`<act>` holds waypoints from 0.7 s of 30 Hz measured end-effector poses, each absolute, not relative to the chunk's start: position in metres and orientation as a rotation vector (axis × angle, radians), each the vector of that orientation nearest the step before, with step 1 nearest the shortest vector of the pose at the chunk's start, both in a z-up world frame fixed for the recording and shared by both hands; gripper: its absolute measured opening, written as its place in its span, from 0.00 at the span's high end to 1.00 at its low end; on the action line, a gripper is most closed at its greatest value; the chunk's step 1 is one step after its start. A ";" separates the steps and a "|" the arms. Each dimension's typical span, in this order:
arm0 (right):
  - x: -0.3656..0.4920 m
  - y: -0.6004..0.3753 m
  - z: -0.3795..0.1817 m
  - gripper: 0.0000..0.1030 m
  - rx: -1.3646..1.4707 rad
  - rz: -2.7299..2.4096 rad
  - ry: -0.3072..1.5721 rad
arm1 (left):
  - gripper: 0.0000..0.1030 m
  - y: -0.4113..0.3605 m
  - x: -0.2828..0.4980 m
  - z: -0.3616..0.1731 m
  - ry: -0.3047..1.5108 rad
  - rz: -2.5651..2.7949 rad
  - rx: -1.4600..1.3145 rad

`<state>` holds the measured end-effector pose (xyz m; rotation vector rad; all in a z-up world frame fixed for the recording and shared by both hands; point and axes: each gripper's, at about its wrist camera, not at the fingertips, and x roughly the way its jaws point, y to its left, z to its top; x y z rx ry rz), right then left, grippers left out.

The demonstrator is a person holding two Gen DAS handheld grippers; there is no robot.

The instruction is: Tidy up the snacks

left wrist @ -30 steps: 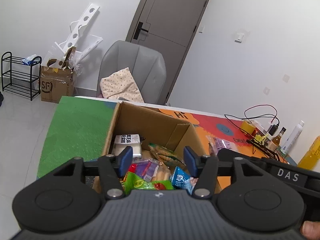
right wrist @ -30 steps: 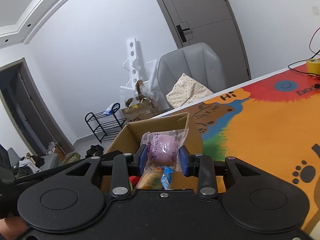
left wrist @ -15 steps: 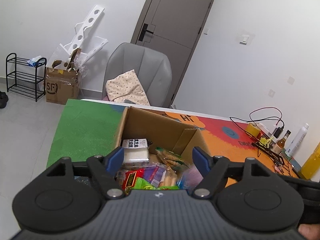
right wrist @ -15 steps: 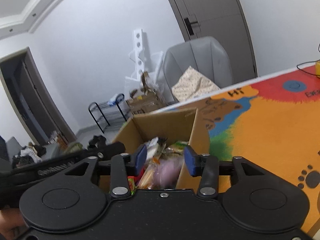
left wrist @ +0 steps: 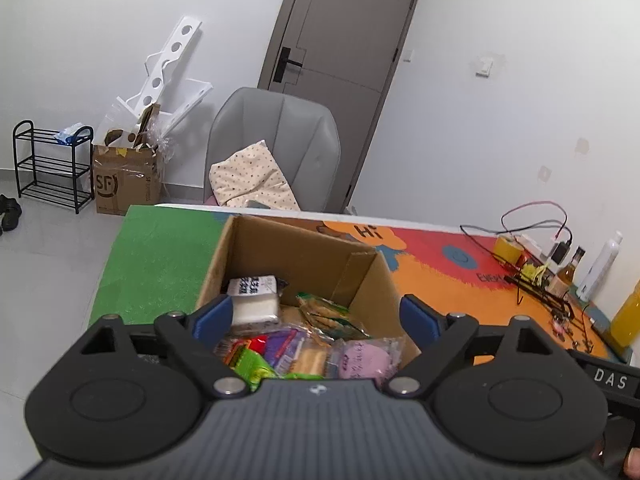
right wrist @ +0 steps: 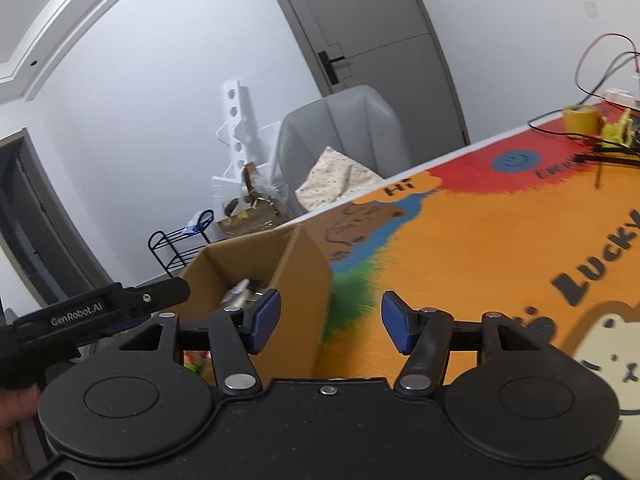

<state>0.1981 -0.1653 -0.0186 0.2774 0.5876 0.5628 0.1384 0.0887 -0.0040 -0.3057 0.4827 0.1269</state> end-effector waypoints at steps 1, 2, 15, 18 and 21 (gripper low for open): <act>0.198 -0.170 -0.020 0.44 0.278 0.552 0.587 | 0.13 0.086 0.139 -0.004 0.488 0.123 -0.305; 0.198 -0.174 -0.022 0.43 0.279 0.545 0.587 | 0.13 0.083 0.141 -0.005 0.492 0.118 -0.306; 0.189 -0.216 -0.018 0.23 0.265 0.494 0.559 | 0.13 0.038 0.138 0.003 0.505 0.073 -0.264; 0.182 -0.224 -0.014 0.19 0.258 0.496 0.549 | 0.11 0.029 0.132 0.006 0.516 0.070 -0.238; 0.174 -0.231 -0.009 0.09 0.246 0.482 0.543 | 0.09 0.021 0.123 0.008 0.522 0.070 -0.216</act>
